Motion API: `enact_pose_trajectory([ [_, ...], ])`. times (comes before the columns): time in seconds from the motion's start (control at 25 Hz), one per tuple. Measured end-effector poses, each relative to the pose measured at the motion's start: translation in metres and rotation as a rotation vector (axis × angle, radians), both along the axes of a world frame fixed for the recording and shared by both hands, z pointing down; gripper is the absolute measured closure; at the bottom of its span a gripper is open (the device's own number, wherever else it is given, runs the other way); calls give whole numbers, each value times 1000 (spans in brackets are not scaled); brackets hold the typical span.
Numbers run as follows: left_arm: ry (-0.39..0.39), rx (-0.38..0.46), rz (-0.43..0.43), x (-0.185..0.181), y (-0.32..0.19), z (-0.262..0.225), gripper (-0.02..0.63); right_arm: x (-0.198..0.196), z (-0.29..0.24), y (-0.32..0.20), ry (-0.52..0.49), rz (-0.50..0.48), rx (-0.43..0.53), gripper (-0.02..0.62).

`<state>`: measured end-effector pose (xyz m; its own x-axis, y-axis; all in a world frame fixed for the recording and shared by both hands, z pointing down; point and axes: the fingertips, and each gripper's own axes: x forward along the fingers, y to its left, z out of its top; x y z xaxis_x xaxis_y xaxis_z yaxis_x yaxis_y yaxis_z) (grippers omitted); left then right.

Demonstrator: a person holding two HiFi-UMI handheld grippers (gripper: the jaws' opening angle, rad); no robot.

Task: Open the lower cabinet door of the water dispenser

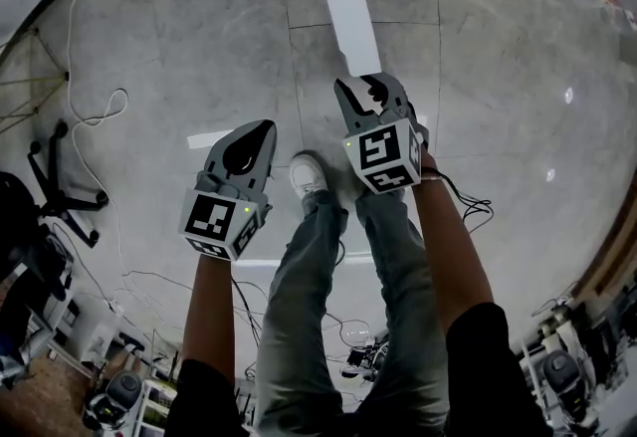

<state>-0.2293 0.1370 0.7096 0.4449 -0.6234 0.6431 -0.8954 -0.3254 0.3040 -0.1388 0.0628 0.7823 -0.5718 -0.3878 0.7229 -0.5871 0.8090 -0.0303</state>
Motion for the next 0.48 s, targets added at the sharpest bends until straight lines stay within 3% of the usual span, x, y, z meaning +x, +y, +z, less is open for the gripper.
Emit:
enact_pose_trajectory([
  [0.48, 0, -4, -20, -13, 7, -2, 595, -35, 3, 17, 1, -84, -2, 456],
])
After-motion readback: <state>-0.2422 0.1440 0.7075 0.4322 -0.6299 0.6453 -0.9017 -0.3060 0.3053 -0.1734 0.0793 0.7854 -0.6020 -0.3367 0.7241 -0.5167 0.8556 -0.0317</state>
